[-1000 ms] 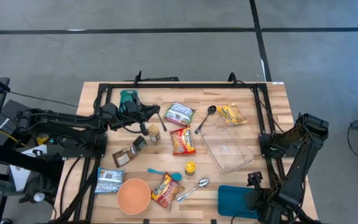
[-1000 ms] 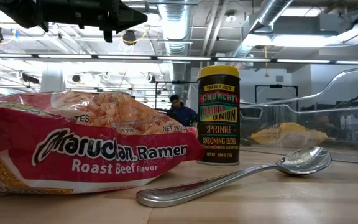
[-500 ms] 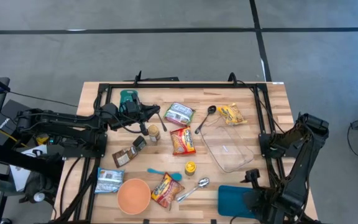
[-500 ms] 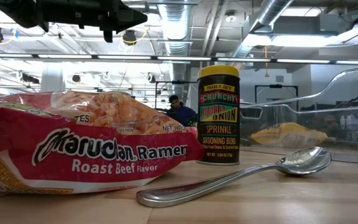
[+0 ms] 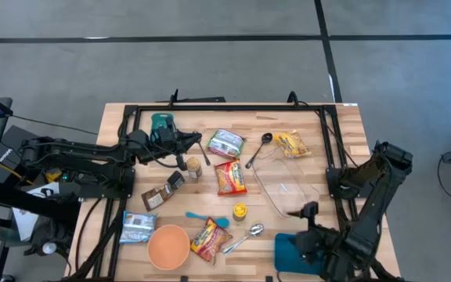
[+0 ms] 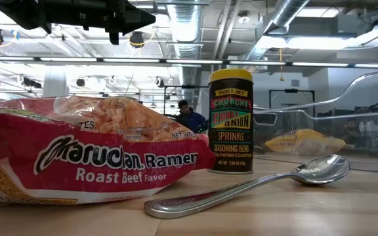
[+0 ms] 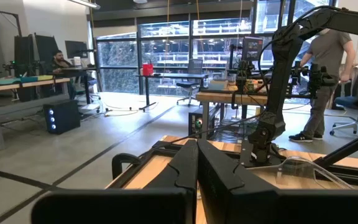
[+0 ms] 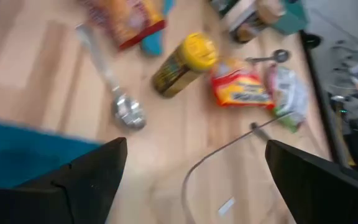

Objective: Pick & Place Food Item
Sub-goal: Put the yellow spice bottle into the blue bin

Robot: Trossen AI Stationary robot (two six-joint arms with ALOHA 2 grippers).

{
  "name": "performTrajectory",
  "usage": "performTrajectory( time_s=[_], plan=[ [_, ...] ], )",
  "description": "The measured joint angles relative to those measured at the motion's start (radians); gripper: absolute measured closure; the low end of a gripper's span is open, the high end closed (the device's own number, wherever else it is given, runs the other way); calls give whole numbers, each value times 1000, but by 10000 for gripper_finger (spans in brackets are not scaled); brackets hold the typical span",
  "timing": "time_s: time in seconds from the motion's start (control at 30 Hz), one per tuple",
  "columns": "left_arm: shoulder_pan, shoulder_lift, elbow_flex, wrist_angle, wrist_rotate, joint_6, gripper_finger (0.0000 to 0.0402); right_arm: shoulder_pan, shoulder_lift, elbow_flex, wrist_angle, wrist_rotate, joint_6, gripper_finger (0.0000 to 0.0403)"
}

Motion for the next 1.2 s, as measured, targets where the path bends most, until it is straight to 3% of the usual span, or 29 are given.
performTrajectory(
  time_s=[0.27, 0.83, 1.2],
  plan=[
    [0, 0, 0, 0, 0, 0, 402, -117, -2, 0, 16, 57, 79, 26],
    [0, 0, 0, 0, 0, 0, 402, -241, -7, 0, 127, 45, 15, 26],
    [0, 0, 0, 0, 0, 0, 402, -334, -6, 54, 209, -81, -64, 37]
  ],
)
